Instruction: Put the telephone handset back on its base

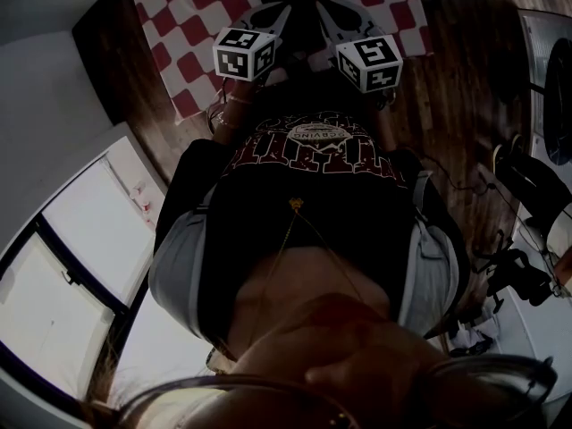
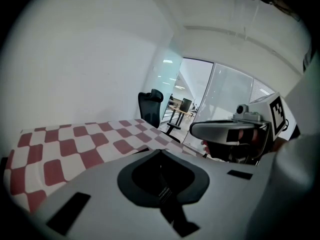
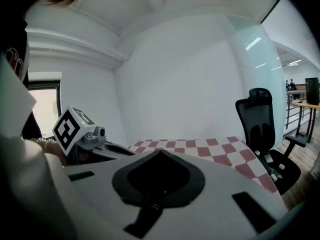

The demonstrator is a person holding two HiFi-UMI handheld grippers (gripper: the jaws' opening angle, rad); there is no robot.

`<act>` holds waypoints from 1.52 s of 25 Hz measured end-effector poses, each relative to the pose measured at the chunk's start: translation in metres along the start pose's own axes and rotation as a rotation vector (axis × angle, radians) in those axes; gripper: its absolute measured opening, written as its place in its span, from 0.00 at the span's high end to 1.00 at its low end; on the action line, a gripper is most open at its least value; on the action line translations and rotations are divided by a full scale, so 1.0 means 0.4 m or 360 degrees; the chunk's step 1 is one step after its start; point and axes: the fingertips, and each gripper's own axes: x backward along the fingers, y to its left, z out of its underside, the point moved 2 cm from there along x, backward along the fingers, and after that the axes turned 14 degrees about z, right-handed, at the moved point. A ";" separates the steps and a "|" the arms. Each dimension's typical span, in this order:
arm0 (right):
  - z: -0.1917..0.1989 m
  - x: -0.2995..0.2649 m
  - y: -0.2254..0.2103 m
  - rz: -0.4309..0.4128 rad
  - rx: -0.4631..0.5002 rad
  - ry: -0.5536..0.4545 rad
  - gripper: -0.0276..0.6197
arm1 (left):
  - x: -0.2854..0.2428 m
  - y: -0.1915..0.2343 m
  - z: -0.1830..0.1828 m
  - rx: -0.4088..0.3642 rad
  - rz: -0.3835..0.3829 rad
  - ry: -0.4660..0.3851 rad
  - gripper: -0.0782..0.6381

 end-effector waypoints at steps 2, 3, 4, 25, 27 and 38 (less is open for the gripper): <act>-0.006 -0.003 0.005 -0.0004 -0.0002 -0.0009 0.93 | 0.006 -0.006 -0.022 -0.0025 0.0001 -0.0032 0.88; -0.010 -0.004 0.007 -0.0005 -0.0003 -0.0014 0.93 | 0.009 -0.010 -0.034 -0.0035 0.0003 -0.0048 0.88; -0.015 -0.005 0.010 -0.0007 -0.0003 -0.0020 0.93 | 0.012 -0.013 -0.045 -0.0046 0.0004 -0.0062 0.88; -0.103 -0.011 0.050 -0.0017 0.0018 -0.0127 0.93 | 0.079 -0.060 -0.187 -0.0189 -0.0005 -0.0267 0.88; -0.108 -0.009 0.051 -0.0015 0.0021 -0.0136 0.93 | 0.082 -0.063 -0.191 -0.0182 -0.0003 -0.0287 0.88; -0.136 -0.002 0.060 -0.0008 0.0043 -0.0171 0.93 | 0.104 -0.082 -0.228 -0.0256 -0.0016 -0.0319 0.88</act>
